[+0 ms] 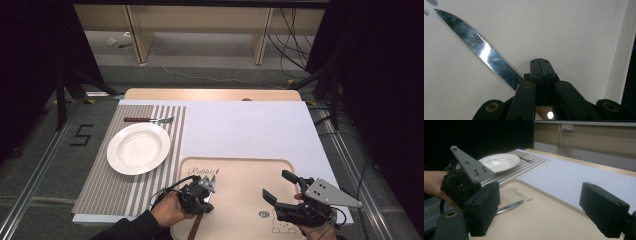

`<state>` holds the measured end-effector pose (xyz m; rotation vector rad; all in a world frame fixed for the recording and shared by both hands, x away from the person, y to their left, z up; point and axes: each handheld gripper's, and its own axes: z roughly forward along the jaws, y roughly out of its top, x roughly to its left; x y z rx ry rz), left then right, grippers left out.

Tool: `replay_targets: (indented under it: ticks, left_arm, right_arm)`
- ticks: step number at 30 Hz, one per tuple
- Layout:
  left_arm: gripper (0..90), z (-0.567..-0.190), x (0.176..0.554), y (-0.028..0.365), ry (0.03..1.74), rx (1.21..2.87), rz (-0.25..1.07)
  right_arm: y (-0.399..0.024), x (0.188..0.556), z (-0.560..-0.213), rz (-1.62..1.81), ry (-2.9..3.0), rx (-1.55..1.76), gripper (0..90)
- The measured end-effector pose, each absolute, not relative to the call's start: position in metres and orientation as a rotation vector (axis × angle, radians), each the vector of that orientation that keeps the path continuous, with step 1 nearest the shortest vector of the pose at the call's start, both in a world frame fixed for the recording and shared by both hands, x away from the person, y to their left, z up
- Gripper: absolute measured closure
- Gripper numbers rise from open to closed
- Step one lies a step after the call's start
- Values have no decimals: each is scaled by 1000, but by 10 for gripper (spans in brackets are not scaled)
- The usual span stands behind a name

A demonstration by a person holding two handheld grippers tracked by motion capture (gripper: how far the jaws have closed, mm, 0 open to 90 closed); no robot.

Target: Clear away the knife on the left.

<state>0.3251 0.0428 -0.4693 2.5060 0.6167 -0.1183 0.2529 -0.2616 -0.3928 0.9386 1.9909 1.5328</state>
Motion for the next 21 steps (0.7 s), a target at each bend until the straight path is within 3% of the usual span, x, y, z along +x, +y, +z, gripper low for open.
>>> replay_targets:
  ticks: [21]
  left_arm:
    - [896, -465, 330, 62, 667, 2567, -133]
  right_arm:
    - [-262, 253, -393, 1532, 1993, 938, 178]
